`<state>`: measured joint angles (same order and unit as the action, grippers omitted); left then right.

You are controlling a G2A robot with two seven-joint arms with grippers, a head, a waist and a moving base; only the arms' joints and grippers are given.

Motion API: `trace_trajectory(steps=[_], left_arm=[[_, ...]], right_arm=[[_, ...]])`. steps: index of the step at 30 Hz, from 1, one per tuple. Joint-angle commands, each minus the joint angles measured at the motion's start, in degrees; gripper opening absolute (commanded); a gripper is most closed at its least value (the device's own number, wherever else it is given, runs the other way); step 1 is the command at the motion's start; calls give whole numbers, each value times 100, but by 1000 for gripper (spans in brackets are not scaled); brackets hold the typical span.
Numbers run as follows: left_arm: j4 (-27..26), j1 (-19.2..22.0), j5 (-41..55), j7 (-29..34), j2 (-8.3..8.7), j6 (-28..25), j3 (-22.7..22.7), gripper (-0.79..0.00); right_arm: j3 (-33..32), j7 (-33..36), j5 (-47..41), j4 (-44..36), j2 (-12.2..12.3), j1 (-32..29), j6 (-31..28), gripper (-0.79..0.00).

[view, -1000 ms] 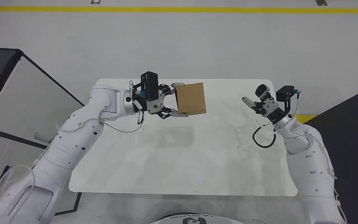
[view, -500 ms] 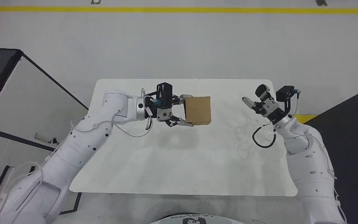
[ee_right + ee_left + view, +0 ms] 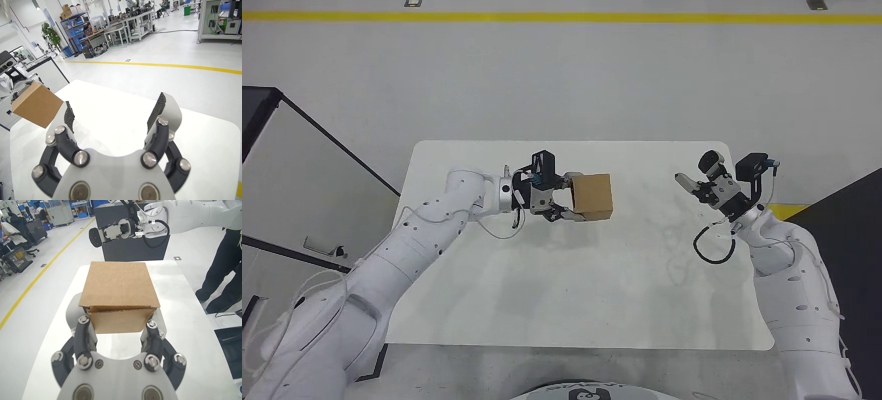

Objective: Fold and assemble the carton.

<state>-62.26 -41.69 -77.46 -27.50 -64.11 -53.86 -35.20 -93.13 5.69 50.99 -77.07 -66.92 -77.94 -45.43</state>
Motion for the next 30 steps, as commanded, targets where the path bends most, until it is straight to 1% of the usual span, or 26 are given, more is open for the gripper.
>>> trace_trajectory(steps=[1,4,6,8,9,11,16,20,30], left_arm=[[-9,-4,5,12,4,-6,-5,-785],[-9,-4,5,12,4,-6,-5,-785],[-207,-50,-167,165,9,26,22,-785],[-121,-112,-258,278,11,-27,48,-785],[-126,-121,-283,243,0,-80,72,-785],[50,-152,-373,112,-31,-109,136,-785],[641,-126,-485,-270,-214,-84,383,-785],[1133,-16,-572,-413,-397,-52,579,-785],[2108,217,-821,-814,-815,-23,960,-785]], right_arm=[[0,0,0,0,0,0,0,0],[0,0,0,0,0,0,0,0],[0,0,0,0,0,0,0,0],[0,0,0,0,0,0,0,0],[0,0,0,0,0,0,0,0],[0,0,0,0,0,0,0,0],[0,0,0,0,0,0,0,0],[0,0,0,0,0,0,0,0],[0,0,0,0,0,0,0,0]])
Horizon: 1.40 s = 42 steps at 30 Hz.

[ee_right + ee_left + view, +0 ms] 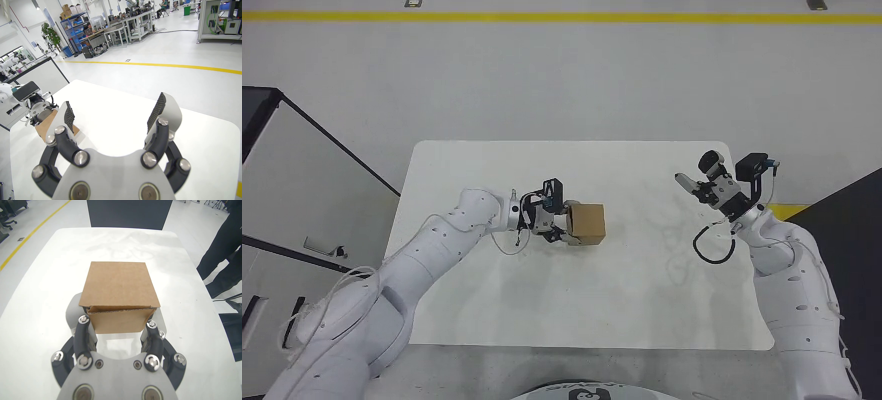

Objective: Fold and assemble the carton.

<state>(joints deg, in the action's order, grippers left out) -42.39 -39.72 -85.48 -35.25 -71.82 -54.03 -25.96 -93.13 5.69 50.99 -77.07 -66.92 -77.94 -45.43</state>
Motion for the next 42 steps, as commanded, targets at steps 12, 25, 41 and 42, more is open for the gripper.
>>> trace_trajectory(steps=[12,25,41,42], left_arm=[[1034,181,-106,-282,-454,-62,274,-785],[1635,261,-257,-684,-710,-118,400,0],[2026,348,-696,-1618,-658,133,448,0],[2030,346,-712,-1675,-635,175,441,0]], right_arm=[[0,0,0,0,0,0,0,0],[0,0,0,0,0,0,0,0],[0,0,0,0,0,0,0,0],[0,0,0,0,0,0,0,0]])
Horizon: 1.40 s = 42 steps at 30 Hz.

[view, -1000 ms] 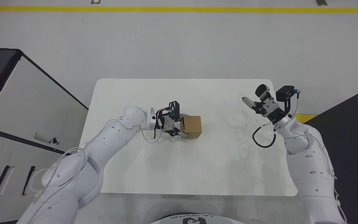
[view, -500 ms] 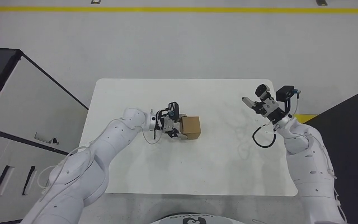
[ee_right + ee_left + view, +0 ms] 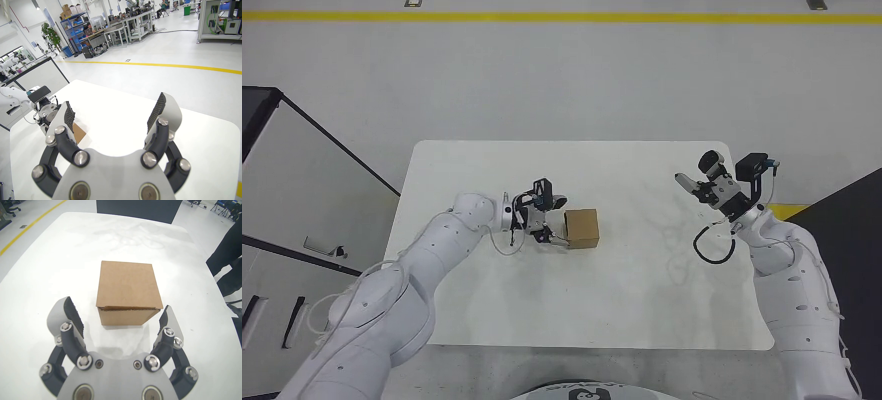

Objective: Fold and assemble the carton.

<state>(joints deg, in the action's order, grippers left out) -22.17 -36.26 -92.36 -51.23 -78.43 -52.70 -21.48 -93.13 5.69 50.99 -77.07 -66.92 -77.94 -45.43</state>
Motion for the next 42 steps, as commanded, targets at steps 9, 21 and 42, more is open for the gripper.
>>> trace_trajectory(steps=[9,21,42], left_arm=[[-379,-25,3,-369,440,333,-96,0],[-2360,-372,115,-476,1607,440,-368,0],[-5328,-1857,232,-48,3362,12,-2096,0]], right_arm=[[0,0,0,0,0,0,0,0],[0,0,0,0,0,0,0,0],[0,0,0,0,0,0,0,0]])
